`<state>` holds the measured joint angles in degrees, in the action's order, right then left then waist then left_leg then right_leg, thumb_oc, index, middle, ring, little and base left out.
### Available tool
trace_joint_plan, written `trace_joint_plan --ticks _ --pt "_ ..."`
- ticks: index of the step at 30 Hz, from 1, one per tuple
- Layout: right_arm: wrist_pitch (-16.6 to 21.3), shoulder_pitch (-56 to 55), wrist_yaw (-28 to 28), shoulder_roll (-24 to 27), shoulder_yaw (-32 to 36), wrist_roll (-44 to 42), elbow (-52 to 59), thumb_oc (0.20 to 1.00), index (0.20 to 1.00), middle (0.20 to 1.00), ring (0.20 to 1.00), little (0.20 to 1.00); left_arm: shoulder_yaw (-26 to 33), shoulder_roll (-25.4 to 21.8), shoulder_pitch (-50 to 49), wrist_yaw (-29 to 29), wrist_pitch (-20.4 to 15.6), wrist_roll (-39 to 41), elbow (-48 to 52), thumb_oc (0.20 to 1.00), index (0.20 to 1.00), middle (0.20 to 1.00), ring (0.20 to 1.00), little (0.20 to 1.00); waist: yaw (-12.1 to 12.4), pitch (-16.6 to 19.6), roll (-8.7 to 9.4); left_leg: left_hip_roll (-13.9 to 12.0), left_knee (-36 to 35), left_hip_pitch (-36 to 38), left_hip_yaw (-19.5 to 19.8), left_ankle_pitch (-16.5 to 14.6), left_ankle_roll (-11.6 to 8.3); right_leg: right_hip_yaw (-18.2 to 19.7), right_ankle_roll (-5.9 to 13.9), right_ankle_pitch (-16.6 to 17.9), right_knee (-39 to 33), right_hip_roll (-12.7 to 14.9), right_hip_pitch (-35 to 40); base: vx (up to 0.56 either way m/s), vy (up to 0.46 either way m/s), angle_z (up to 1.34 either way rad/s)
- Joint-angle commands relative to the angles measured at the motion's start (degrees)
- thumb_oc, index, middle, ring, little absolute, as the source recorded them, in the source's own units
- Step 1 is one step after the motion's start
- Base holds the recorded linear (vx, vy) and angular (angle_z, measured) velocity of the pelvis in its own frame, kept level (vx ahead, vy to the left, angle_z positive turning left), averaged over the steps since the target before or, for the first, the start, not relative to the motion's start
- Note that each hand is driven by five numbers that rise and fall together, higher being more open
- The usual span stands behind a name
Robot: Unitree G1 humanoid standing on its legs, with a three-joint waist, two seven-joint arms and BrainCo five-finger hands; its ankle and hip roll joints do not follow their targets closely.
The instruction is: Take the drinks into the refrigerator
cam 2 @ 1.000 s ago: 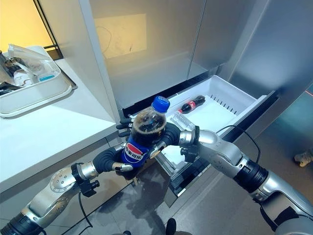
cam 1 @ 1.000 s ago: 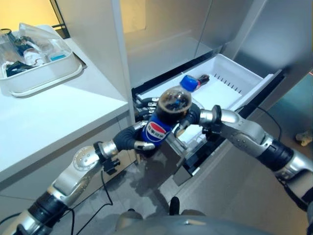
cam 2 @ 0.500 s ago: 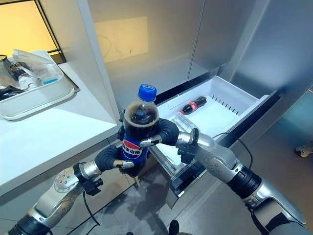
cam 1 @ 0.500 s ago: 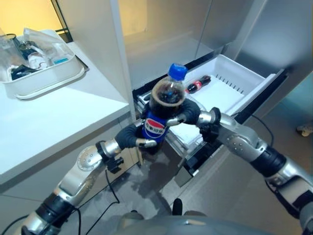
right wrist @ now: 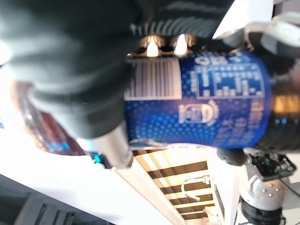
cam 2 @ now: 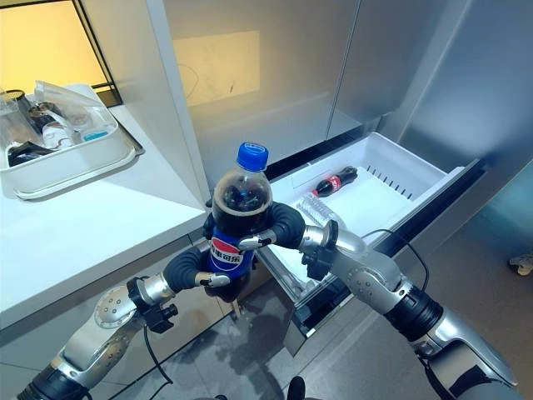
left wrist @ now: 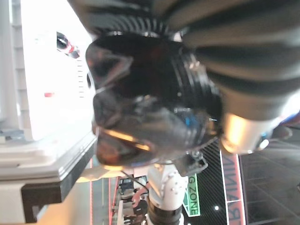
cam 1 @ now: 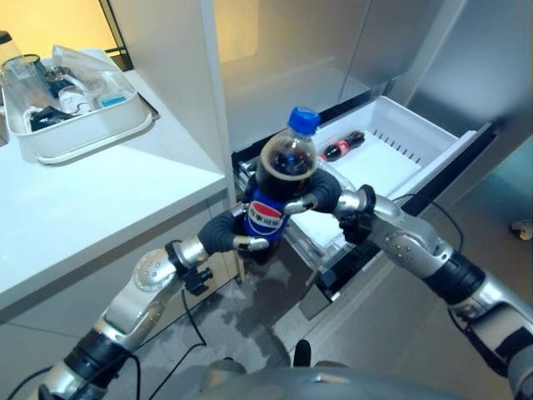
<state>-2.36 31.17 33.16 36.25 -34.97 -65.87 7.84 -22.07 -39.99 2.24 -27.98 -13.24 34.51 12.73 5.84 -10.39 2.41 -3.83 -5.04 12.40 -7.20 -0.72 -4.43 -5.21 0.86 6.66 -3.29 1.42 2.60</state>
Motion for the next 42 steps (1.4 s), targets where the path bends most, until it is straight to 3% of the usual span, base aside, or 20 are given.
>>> trace_joint_plan --ticks 1,2,10,19,29,33,35,42 --pt "2.93 0.67 2.83 -5.56 0.18 -3.91 7.55 0.200 0.200 0.200 0.200 0.200 3.74 1.90 4.34 2.68 -3.04 1.69 1.90 0.774 0.774 0.774 0.774 0.774 0.46 1.06 0.71 2.45 0.04 -1.28 3.83 -3.25 3.68 0.17 4.62 -6.72 8.86 2.21 0.26 0.00 0.000 0.00" --pt "2.93 0.65 2.83 -5.56 0.20 -3.91 7.56 0.200 0.200 0.200 0.200 0.200 3.73 1.89 4.33 2.68 -3.04 1.69 1.91 1.000 1.000 1.000 1.000 1.000 0.46 1.07 0.71 2.45 0.04 -1.28 3.83 -3.25 3.68 0.17 4.62 -6.72 8.86 2.21 0.25 0.00 0.000 0.00" --pt "6.07 -4.45 0.45 -6.01 7.45 -3.61 3.69 0.200 0.200 0.200 0.200 0.200 5.14 2.37 1.64 1.59 -1.67 4.02 2.71 1.000 1.000 1.000 1.000 1.000 0.28 1.36 0.70 2.46 0.04 -1.33 4.05 -3.25 3.68 0.04 4.64 -6.64 8.66 2.30 0.42 0.00 0.000 0.00" --pt "13.67 -5.66 -7.57 -4.33 21.31 -0.35 -6.26 0.200 0.200 0.200 0.200 0.200 7.30 1.42 -2.90 0.56 0.17 6.29 3.69 1.000 1.000 1.000 1.000 1.000 0.38 1.76 0.99 2.43 0.04 -1.34 4.28 -3.36 3.76 0.03 4.87 -6.44 8.51 2.32 0.44 0.00 0.000 0.00" --pt "18.39 -0.36 -15.87 4.80 28.76 2.43 -19.66 0.200 0.200 0.200 0.200 0.200 6.83 -0.57 -4.98 0.08 1.41 9.49 3.69 1.000 1.000 1.000 1.000 1.000 0.45 1.01 1.42 2.46 0.04 -1.89 4.37 -3.47 3.74 -0.31 5.05 -6.56 9.24 2.19 -0.56 0.00 0.001 0.02" --pt "19.32 4.60 -18.61 9.53 28.07 5.26 -26.31 0.200 0.200 0.200 0.200 0.200 6.00 -2.25 -4.53 0.18 1.45 9.92 3.72 1.000 1.000 1.000 1.000 1.000 0.67 0.40 1.51 2.47 0.04 -2.59 4.30 -3.26 3.71 -0.10 5.13 -6.48 9.33 2.00 -1.27 0.00 0.001 0.01" --pt "18.61 8.48 -19.19 14.69 24.89 10.88 -29.16 0.200 0.200 0.200 0.200 0.200 5.58 -3.53 -3.69 -0.05 1.31 10.42 4.18 1.000 1.000 1.000 1.000 1.000 0.68 -0.13 1.64 2.37 0.04 -3.17 4.14 -2.94 3.63 -0.08 5.19 -6.34 9.50 1.86 -2.07 -0.04 0.007 -0.01" --pt "16.95 19.34 -19.54 20.83 12.64 20.79 -37.25 0.200 0.200 0.200 0.200 0.200 2.72 -6.53 0.01 -0.60 0.54 12.02 6.41 1.000 1.000 1.000 1.000 1.000 1.03 -3.01 1.89 1.80 0.22 -6.13 3.69 -1.51 3.32 0.18 5.11 -6.17 10.44 1.31 -5.48 -0.05 -0.005 -0.03"
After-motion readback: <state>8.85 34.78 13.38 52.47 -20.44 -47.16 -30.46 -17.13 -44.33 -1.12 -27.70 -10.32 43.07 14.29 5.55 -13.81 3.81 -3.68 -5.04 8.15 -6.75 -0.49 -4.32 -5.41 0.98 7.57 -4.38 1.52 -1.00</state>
